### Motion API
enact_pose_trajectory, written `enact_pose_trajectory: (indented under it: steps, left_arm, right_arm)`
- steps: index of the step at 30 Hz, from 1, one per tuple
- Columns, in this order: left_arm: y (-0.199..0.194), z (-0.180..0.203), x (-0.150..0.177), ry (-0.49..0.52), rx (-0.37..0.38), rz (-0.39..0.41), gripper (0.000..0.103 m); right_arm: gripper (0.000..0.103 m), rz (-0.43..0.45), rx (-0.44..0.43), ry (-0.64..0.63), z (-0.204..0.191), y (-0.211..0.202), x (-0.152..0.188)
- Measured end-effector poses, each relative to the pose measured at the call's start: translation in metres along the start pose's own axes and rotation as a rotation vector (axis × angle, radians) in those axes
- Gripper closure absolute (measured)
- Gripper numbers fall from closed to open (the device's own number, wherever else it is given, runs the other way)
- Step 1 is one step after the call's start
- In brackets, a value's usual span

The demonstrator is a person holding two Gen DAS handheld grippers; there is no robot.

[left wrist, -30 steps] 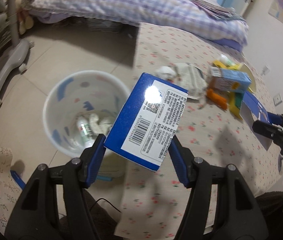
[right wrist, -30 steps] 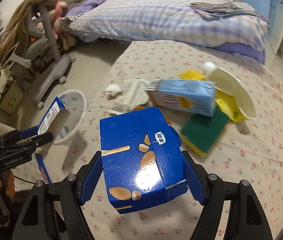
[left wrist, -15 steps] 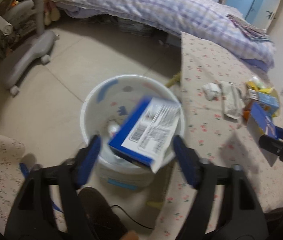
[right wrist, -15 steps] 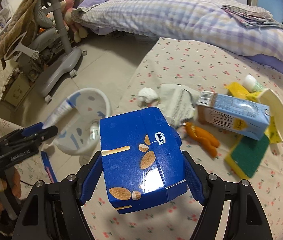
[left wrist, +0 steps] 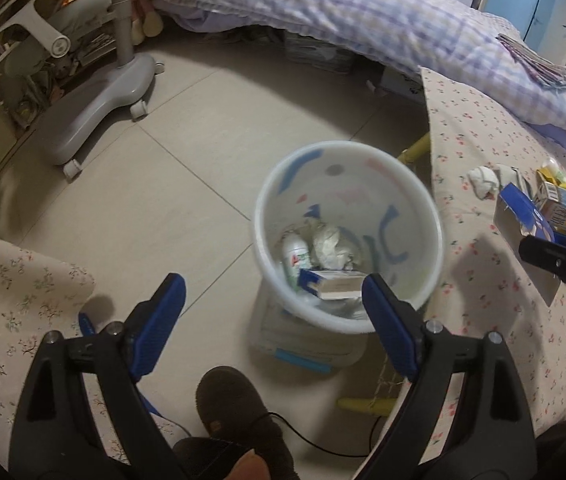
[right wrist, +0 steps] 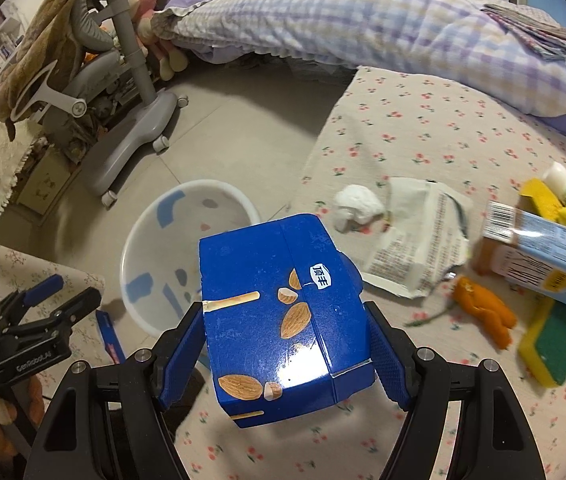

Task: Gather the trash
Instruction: 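Lower the blue almond-print box over the bin and open the right tool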

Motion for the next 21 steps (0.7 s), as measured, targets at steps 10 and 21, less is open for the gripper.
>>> enact_pose_trajectory:
  steps: [10,21]
  left_arm:
    - [0.001,-0.018,0.006,-0.016,-0.011,-0.019,0.013]
    - [0.0,-0.029,0.009,-0.037,-0.006,-0.023,0.013]
  right_arm:
    - [0.025,0.007,-0.03,-0.016,-0.03,0.023,-0.012]
    - [0.016,0.077,-0.099,-0.039,-0.057,0.019,-0.027]
Point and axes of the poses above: each gripper's, at about its wrist camera, not at the fingertips, and y roughly the way its jaws point, z to its right, x to its underside, the point moved 9 cm from there along y, roughly the way its jaws point, and after that the axes turned 11 degrees about x, right-handed, at the moved point
